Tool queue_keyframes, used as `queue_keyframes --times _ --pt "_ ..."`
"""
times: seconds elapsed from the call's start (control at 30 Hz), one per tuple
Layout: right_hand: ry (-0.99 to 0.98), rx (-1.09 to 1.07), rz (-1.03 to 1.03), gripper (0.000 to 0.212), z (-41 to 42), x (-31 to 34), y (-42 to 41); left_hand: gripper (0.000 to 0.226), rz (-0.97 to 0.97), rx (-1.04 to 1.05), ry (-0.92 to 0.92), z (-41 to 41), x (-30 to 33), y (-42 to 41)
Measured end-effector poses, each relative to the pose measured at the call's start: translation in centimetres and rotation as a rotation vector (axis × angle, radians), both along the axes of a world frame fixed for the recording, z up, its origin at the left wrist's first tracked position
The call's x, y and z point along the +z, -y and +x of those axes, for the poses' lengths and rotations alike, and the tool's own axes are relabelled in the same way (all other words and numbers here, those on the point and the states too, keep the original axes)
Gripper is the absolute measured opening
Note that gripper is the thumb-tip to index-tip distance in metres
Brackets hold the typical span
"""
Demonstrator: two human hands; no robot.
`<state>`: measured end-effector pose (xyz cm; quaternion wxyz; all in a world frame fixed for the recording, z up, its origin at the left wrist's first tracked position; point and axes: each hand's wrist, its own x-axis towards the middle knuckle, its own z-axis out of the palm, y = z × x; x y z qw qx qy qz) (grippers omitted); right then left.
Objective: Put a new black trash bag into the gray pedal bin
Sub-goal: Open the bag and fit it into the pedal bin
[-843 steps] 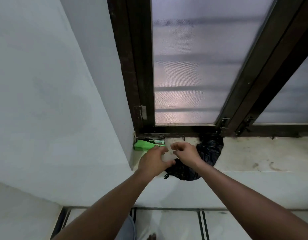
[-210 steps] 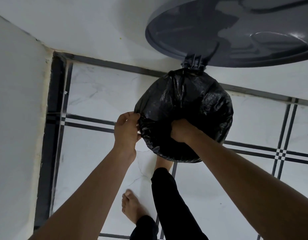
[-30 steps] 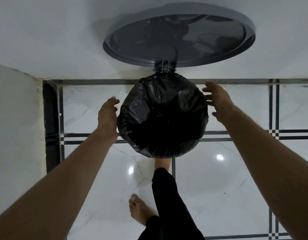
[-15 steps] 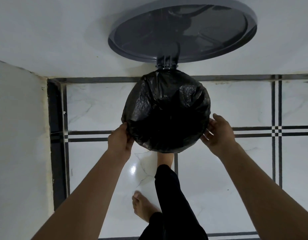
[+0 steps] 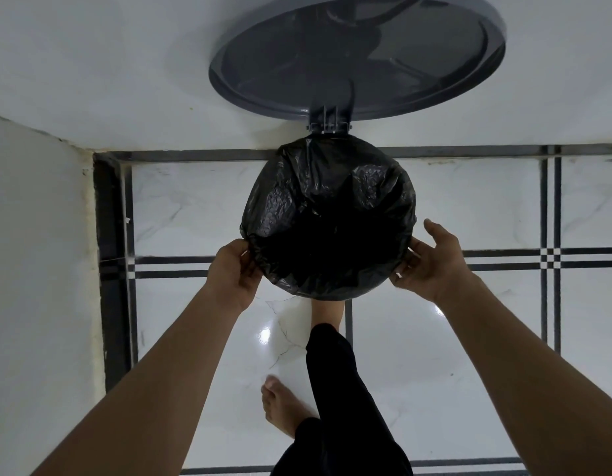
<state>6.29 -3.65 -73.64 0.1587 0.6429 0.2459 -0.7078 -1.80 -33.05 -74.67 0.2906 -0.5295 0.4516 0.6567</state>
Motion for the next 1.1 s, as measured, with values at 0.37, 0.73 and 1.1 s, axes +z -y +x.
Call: queue_keyframes --times 0.37,0.73,1.1 --pt "-0.005 -0.081 -0.031 0.048 0.4 0.0 0.7 0.022 0.08 -0.039 0.103 0.1 0.4 0.7" --pt "0.052 -0.02 -0.015 0.056 0.5 -0.9 1.2 0.038 0.12 0.041 0.107 -0.6 0.1 0.5" --pt "0.166 0.314 0.461 0.03 -0.7 1.5 1.4 0.051 -0.528 -0.448 0.005 -1.6 3.0 -1.6"
